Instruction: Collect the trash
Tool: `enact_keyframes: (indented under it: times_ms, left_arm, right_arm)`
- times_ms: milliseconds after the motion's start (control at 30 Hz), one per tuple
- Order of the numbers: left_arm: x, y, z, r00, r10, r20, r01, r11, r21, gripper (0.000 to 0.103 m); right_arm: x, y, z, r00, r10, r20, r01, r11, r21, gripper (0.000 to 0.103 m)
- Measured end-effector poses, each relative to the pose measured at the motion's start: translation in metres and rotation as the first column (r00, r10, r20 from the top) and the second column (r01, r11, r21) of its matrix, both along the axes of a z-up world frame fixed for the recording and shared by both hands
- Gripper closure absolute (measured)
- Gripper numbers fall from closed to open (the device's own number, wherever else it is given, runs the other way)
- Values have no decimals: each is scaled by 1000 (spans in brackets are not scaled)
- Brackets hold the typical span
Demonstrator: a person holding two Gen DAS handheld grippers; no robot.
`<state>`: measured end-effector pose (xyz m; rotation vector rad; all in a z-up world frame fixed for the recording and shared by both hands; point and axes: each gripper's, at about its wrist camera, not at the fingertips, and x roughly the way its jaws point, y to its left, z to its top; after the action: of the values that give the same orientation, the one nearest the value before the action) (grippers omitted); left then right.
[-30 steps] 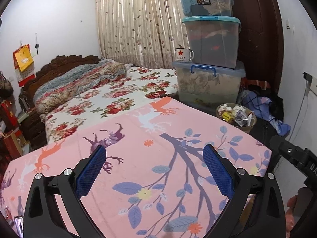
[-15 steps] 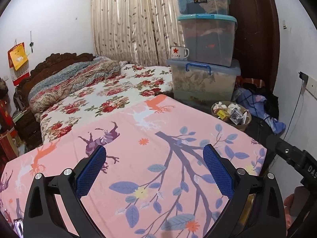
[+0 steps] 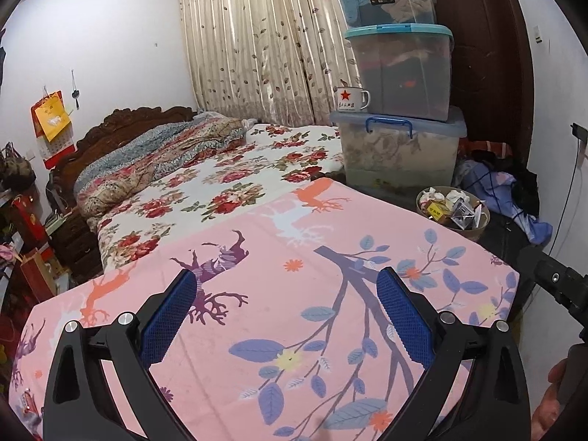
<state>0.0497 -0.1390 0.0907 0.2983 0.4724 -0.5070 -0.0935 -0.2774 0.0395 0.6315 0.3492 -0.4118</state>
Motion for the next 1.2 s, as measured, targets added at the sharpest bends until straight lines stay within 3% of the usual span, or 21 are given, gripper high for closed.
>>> enact_keyframes:
  times_ms: [733,967,1200]
  left_arm:
    - [-6,6,3,999,-34,13,35,997,-70,9]
    - [4,2,-8,999,-22,-29,20,999,-46,9]
    - [18,-3,-22,993,-19,-120,18,1000,-7,9]
  right_arm:
    - [1,6,-6,1000,16,2,-16,1000,-5,3]
    - [4,4,-7,1000,16,-15,-16,1000,3,3]
    - [5,3,-8,1000,14,-25,-14,1000,14,3]
